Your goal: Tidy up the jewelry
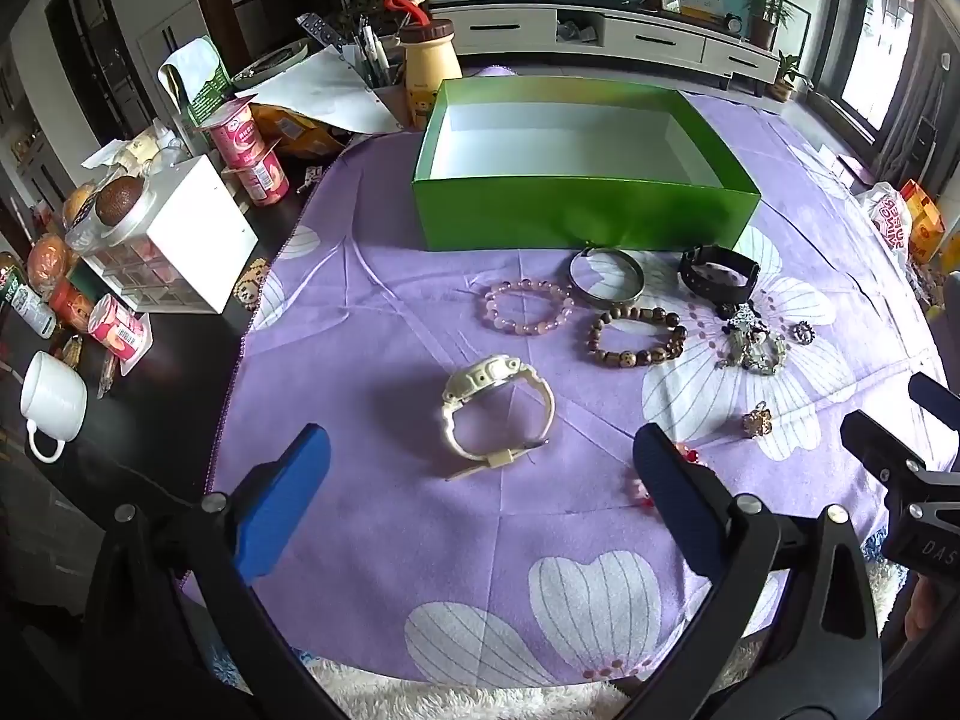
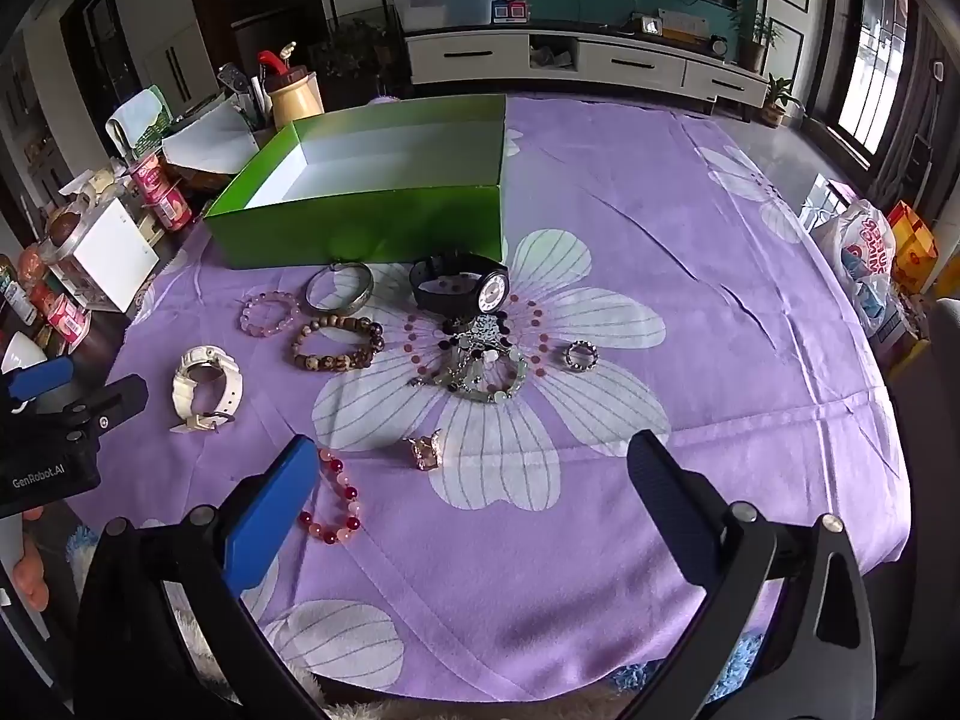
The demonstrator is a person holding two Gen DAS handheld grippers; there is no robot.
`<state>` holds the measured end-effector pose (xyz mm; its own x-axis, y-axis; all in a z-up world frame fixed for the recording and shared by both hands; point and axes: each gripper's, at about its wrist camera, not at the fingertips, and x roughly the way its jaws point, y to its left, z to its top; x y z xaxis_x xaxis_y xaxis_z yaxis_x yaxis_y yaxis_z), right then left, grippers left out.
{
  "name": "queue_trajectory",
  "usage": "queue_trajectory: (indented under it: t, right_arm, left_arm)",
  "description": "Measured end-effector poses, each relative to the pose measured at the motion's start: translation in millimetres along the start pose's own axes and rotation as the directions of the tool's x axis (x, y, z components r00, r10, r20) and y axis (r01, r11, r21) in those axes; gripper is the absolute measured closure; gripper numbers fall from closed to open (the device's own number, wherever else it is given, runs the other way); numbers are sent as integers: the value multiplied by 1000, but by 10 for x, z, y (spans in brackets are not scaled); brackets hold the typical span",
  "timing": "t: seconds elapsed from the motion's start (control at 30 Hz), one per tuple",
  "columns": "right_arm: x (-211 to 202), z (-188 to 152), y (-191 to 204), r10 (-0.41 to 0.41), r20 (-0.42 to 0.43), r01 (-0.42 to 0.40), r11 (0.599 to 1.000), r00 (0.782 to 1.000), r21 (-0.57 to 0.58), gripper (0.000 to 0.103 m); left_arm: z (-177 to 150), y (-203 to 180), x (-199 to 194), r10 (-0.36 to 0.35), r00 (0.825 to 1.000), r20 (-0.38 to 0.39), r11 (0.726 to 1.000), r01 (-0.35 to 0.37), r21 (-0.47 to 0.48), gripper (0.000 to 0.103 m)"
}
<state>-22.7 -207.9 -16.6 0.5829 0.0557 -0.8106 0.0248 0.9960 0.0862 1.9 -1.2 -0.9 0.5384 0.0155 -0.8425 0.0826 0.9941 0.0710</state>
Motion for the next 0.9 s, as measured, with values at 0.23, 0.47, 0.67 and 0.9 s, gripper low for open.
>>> queue_trajectory:
  t: [0.23,0.47,0.67,0.9]
  right_arm:
    - [-11,25,20,-2,-6,2,1000,1000,-3,1]
    - [-8,-11,-8,0,-4,0,1000,1000,0,1]
    - [-20,-7,-23,0,-3,0,1000,1000,3,1]
    - [-20,-5,-25,1,-4,-1,1000,1000,2,1]
  left_arm:
    - [-14,0,-4,-5,1000,-2,1000,5,4,2]
    - [-9,2,-11,-12,1000,-3,1000,12,4,2]
    - [0,1,-15,-14,1000,-5,1000,15,8,2]
    - [-4,-28,4,-13,1000,-3,1000,13,11,2]
